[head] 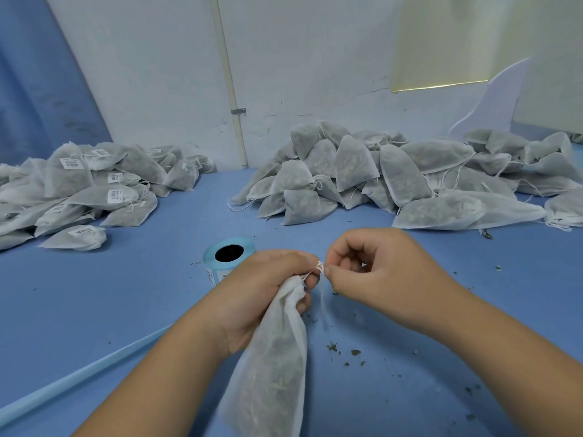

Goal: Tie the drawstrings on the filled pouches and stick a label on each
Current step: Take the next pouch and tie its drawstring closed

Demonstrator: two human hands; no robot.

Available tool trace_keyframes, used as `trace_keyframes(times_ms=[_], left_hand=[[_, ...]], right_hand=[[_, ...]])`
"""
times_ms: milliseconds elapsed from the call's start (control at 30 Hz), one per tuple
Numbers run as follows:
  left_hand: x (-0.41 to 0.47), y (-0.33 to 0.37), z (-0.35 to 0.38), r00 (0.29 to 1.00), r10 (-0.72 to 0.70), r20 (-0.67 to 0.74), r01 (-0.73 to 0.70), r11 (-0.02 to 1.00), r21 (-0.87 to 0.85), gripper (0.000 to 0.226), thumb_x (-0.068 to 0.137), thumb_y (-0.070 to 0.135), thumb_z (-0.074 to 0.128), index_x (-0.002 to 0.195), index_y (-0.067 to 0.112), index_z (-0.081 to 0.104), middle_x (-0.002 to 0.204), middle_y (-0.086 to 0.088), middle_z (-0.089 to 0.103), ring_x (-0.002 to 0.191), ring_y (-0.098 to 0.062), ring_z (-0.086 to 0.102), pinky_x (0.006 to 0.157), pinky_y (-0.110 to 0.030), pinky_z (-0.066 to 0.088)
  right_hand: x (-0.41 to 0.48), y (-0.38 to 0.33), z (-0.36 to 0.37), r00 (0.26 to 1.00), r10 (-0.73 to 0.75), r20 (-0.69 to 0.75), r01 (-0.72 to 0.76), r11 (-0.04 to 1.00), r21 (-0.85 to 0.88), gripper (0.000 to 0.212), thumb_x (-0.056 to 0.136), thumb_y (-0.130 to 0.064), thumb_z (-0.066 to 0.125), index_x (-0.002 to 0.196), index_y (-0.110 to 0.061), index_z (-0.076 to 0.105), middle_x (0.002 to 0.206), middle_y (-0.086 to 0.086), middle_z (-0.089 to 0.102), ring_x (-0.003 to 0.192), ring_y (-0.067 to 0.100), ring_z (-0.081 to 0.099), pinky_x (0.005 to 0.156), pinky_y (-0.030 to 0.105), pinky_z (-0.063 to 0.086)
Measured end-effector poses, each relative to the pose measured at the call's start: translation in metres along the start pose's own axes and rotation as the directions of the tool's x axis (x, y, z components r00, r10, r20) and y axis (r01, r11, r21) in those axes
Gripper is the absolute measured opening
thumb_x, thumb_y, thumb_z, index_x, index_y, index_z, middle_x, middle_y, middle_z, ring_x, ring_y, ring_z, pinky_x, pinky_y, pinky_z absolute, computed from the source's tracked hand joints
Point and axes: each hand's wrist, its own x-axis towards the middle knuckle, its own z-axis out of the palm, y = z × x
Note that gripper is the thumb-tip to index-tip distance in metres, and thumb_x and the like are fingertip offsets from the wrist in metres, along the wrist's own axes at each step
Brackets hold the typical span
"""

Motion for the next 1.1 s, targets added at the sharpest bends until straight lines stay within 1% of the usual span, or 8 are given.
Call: trace_keyframes(times_ms=[133,233,333,500,700,867,967,1100], left_hand=[[0.002,-0.002,-0.003,0.997,0.065,-0.046,-0.064,0.998,0.022,0.032,0.09,0.017,0.061,0.058,0.012,0.06,0.05,0.003,0.049,0.042,-0.011,0.043,0.042,-0.02,0.038],[0.003,-0.004,-0.004,0.992,0.099,-0.083,-0.092,0.992,0.082,0.023,0.08,0.022,0.073,0.062,0.012,0.063,0.058,-0.003,0.051,0.046,-0.013,0.045,0.046,-0.022,0.04],[0.004,-0.006,-0.004,0.986,0.131,-0.105,-0.115,0.983,0.143,0.02,0.071,0.03,0.073,0.062,0.013,0.066,0.063,-0.005,0.055,0.049,-0.014,0.046,0.049,-0.023,0.04],[0.005,-0.008,-0.004,0.98,0.132,-0.146,-0.112,0.984,0.142,0.022,0.074,0.03,0.075,0.062,0.014,0.066,0.061,-0.006,0.053,0.051,-0.016,0.045,0.051,-0.024,0.038],[0.005,-0.009,-0.001,0.977,0.123,-0.172,-0.111,0.991,0.079,0.026,0.084,0.023,0.069,0.061,0.013,0.065,0.052,-0.002,0.049,0.047,-0.014,0.045,0.043,-0.02,0.038],[0.005,-0.009,0.002,0.976,0.109,-0.187,-0.102,0.994,0.048,0.024,0.087,0.021,0.067,0.063,0.013,0.067,0.05,0.001,0.053,0.045,-0.012,0.047,0.042,-0.018,0.039],[0.005,-0.009,0.003,0.973,0.115,-0.2,-0.108,0.993,0.045,0.026,0.088,0.019,0.066,0.063,0.016,0.069,0.05,0.004,0.056,0.046,-0.011,0.048,0.041,-0.017,0.039],[0.005,-0.009,0.004,0.973,0.11,-0.203,-0.103,0.994,0.045,0.026,0.087,0.019,0.067,0.061,0.015,0.069,0.05,0.003,0.055,0.047,-0.012,0.048,0.042,-0.019,0.04]], right_hand=[[0.0,0.0,0.0,0.999,-0.008,-0.035,0.008,1.0,0.011,0.015,0.079,-0.009,0.066,0.066,-0.017,0.07,0.052,-0.01,0.054,0.047,0.001,0.044,0.048,0.011,0.038],[0.001,0.002,0.001,0.998,-0.004,-0.067,0.002,1.0,-0.021,0.017,0.08,-0.01,0.067,0.064,-0.018,0.071,0.051,-0.011,0.056,0.046,0.0,0.044,0.048,0.008,0.036],[0.002,0.004,0.002,0.996,0.003,-0.093,-0.007,0.999,-0.046,0.016,0.078,-0.012,0.068,0.064,-0.019,0.072,0.052,-0.012,0.059,0.046,-0.001,0.047,0.048,0.008,0.036],[0.001,0.006,0.005,0.995,-0.006,-0.101,0.001,0.998,-0.056,0.012,0.077,-0.016,0.07,0.067,-0.021,0.074,0.056,-0.01,0.064,0.046,-0.002,0.049,0.048,0.01,0.039],[0.002,0.007,0.009,0.99,0.024,-0.142,-0.033,0.998,-0.058,0.014,0.08,-0.015,0.073,0.068,-0.024,0.074,0.059,-0.014,0.065,0.051,0.0,0.055,0.052,0.01,0.041],[0.002,0.008,0.009,0.982,0.078,-0.171,-0.082,0.996,-0.017,0.016,0.08,-0.017,0.072,0.067,-0.025,0.073,0.054,-0.015,0.061,0.049,0.0,0.051,0.049,0.013,0.039],[0.002,0.008,0.011,0.976,0.078,-0.204,-0.088,0.995,-0.039,0.017,0.078,-0.015,0.072,0.063,-0.024,0.069,0.049,-0.019,0.056,0.047,-0.001,0.048,0.048,0.011,0.037],[0.003,0.01,0.015,0.97,0.082,-0.229,-0.101,0.992,-0.073,0.016,0.075,-0.016,0.072,0.061,-0.023,0.067,0.052,-0.014,0.058,0.047,0.001,0.049,0.047,0.013,0.04]])
